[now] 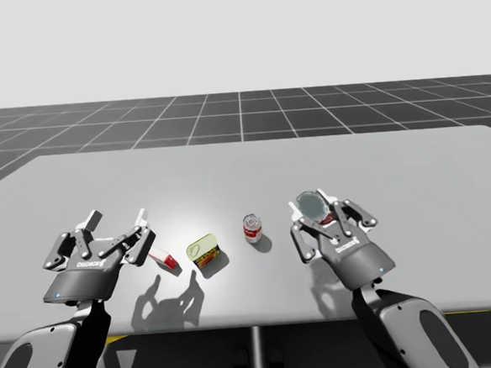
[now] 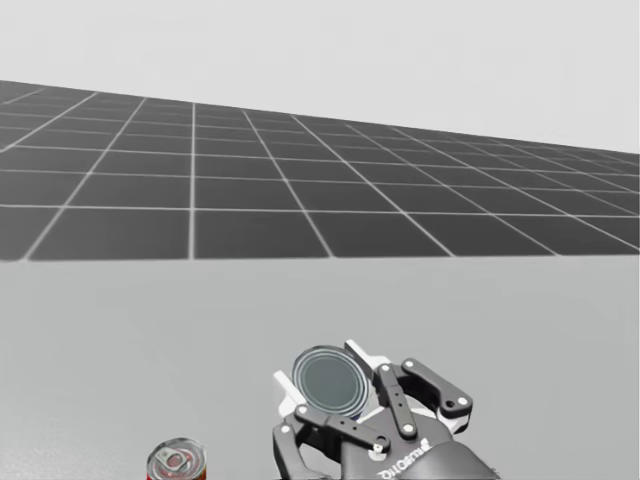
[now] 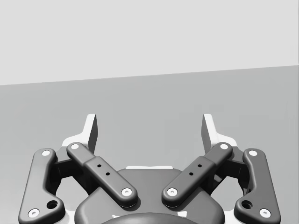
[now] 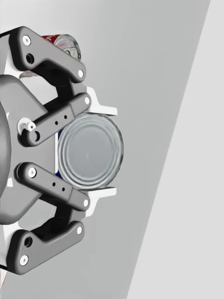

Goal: Pick up the tuna fish can and lift it.

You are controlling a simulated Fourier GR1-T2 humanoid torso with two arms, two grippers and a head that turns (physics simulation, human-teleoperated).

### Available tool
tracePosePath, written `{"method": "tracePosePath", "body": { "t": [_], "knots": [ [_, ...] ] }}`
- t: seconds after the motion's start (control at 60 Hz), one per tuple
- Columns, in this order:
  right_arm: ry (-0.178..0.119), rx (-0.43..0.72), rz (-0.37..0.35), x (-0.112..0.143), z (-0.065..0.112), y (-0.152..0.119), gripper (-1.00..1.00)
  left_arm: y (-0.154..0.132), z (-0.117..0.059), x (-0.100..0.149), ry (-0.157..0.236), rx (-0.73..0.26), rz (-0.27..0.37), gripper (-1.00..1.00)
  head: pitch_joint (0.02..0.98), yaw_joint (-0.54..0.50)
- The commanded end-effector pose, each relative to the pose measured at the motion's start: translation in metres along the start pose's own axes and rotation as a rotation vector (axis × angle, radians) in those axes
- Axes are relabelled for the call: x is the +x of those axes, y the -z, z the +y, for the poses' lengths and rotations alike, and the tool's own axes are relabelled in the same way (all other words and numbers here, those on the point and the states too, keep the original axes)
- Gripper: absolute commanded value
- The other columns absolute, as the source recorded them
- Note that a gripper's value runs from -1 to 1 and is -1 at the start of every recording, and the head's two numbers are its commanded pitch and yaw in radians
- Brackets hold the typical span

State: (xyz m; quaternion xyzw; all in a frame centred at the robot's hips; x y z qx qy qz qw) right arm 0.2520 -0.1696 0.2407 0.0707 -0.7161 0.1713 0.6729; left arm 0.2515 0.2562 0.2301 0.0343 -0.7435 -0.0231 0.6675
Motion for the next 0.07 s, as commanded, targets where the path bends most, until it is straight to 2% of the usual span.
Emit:
{"method": "tracePosePath", "body": {
  "t": [0.017, 0.067],
  "knots": [
    [-0.044, -0.142, -0.173, 0.065, -0.01, 0.002, 0.99, 0.0, 0.0, 0.001, -0.002, 0.001, -0.001, -1.0, 0.412, -0.26],
    [-0.059, -0.158, -0.223, 0.081, -0.011, 0.0, 0.99, 0.0, 0.0, 0.001, -0.003, 0.001, -0.001, -1.0, 0.411, -0.26]
  ]
}}
